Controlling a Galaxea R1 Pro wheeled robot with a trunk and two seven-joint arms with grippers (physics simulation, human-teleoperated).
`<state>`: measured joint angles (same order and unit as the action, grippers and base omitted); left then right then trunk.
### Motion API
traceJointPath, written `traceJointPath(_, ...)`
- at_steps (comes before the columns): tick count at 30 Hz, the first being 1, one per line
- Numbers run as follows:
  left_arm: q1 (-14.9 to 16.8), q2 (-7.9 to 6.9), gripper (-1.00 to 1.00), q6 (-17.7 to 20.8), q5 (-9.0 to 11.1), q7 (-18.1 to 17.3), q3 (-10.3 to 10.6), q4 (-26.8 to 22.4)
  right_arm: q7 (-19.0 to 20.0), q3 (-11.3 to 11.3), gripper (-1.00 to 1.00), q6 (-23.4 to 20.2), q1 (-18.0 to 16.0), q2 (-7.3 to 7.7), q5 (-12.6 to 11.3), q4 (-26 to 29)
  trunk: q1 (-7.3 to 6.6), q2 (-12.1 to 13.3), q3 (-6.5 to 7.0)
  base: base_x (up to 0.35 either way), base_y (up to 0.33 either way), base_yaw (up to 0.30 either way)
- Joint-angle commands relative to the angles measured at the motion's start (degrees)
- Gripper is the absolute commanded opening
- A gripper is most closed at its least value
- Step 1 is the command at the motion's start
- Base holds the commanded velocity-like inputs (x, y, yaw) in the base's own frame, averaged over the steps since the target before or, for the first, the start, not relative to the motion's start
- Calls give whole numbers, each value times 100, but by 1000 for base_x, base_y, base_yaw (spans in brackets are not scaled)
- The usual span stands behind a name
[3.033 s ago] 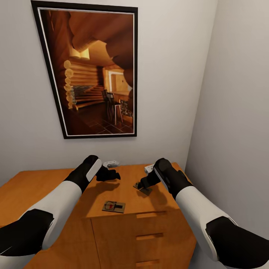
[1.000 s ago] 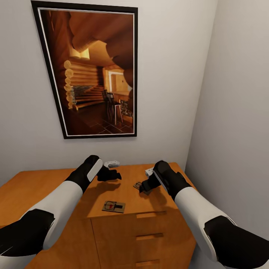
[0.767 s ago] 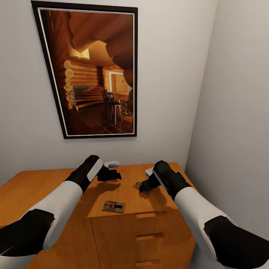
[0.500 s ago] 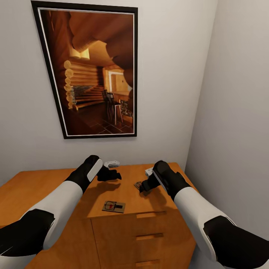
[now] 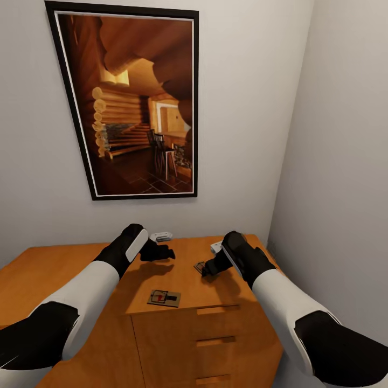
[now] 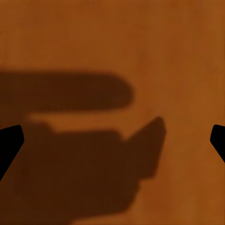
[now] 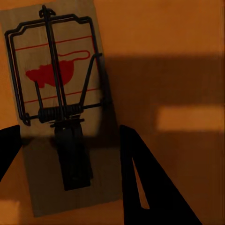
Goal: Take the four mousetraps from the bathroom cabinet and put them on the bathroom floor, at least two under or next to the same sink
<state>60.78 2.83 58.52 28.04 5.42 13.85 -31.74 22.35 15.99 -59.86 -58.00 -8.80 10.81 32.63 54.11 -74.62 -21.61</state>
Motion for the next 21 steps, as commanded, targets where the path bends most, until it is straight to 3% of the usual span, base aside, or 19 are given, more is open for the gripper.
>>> traceJointPath(1, 4, -3, 100, 14, 49, 66, 21, -7, 32, 6, -100, -14, -21, 18, 150, 64, 0, -4, -8, 0, 0, 0)
traceJointPath(4, 4, -4, 100, 12, 18, 85, 25, -9, 46, -55, -100, -14, -78, 44, 134, 745, 0, -4, -8, 0, 0, 0)
traceJointPath(8, 4, -2, 100, 6, -3, 221, 29, -15, 50, -445, -100, -14, -160, 52, 130, 1580, 0, -4, -8, 0, 0, 0)
traceJointPath(11, 4, -2, 100, -18, 9, 352, 30, -25, 35, -816, -100, -14, -177, 60, 132, 1781, 0, -4, -8, 0, 0, 0)
traceJointPath(14, 4, 4, 100, -28, 15, 413, 30, -50, 32, -993, -100, -14, -180, 68, 135, 1835, 0, -4, -8, 0, 0, 0)
traceJointPath(21, 4, 1, 100, -38, 2, 441, 30, -74, 36, -1073, -100, -14, -181, 86, 141, 1859, 0, -4, -8, 0, 0, 0)
